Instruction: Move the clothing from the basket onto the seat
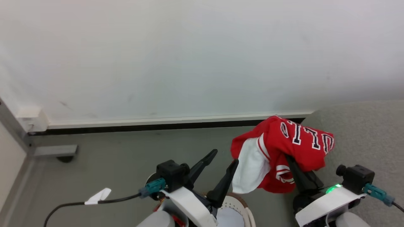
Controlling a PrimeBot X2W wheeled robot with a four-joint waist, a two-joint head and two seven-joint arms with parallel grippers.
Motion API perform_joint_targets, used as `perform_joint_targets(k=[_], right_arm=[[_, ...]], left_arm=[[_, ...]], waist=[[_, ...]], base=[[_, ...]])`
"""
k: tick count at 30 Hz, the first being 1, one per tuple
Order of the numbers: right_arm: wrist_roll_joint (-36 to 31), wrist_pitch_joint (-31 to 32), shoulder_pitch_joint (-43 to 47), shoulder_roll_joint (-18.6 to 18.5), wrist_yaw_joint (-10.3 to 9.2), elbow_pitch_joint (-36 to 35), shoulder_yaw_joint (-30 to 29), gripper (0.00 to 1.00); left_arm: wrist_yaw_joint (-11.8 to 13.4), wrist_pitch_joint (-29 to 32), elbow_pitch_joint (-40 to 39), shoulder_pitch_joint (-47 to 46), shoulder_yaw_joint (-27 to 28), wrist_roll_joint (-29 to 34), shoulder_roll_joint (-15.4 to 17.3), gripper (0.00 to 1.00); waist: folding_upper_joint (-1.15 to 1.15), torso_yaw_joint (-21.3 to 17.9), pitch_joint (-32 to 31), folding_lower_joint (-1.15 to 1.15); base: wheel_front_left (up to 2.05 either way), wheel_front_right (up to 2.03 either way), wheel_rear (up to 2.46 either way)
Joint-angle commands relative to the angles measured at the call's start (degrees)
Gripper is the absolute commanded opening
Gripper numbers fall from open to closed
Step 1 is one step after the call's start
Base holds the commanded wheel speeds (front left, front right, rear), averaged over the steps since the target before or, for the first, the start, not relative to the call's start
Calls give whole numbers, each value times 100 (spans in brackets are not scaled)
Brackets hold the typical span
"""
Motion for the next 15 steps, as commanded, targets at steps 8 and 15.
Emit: perform_joint_targets(k=[8,15], right_arm=[[-610,-19,299,-457,-10,-303,-883,0],[-999,-1,507,-594,-10,-524,-1248,0]], left_arm=[[12,-177,-62,141,-71,247,62,100],[49,-248,-65,95,3,470,142,100]], waist=[[-1,-1278,194,0],[-1,-2230,366,0]], base=[[0,0,0],[0,0,0]])
